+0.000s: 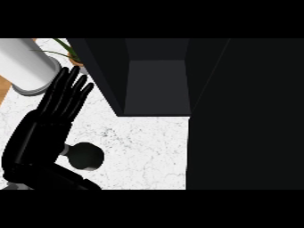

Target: Pick up the wine, place it into the cabinet and close the cabinet

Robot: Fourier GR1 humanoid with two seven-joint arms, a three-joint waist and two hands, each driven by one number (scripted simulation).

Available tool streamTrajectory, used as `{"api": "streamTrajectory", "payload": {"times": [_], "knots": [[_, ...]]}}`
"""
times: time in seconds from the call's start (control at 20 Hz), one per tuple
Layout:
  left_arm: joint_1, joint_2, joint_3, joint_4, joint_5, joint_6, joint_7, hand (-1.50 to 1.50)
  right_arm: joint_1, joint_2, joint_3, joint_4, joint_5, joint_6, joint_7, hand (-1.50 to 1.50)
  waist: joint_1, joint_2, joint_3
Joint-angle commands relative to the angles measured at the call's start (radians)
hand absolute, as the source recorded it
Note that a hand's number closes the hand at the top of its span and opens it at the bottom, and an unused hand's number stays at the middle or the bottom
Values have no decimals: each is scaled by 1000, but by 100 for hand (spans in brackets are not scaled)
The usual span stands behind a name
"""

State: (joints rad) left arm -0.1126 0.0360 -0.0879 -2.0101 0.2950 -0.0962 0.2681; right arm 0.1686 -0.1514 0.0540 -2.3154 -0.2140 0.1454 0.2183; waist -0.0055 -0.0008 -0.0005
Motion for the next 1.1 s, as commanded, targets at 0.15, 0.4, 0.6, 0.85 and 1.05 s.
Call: {"api": "streamTrajectory", "payload": {"times": [0.15,0.4,0.6,0.85,1.05], "knots": [[15,-14,-42,-79,9,33,64,-150,-20,10,-34,-48,-43,16,79,-150,5,0,1],[-53,-35,-78,-27,-36,89,60,-150,-87,36,22,-100,13,-46,189,-150,5,1,0],[-3,-15,-33,-60,3,43,79,-150,-88,42,-25,-65,-10,-22,170,-150,5,1,0],[75,-8,-79,-177,-53,83,121,-150,-66,18,-92,-92,-80,35,161,-150,6,0,0],[149,-35,-138,-130,-100,70,30,-150,-91,54,-15,-128,0,-16,227,-150,7,0,0]]}}
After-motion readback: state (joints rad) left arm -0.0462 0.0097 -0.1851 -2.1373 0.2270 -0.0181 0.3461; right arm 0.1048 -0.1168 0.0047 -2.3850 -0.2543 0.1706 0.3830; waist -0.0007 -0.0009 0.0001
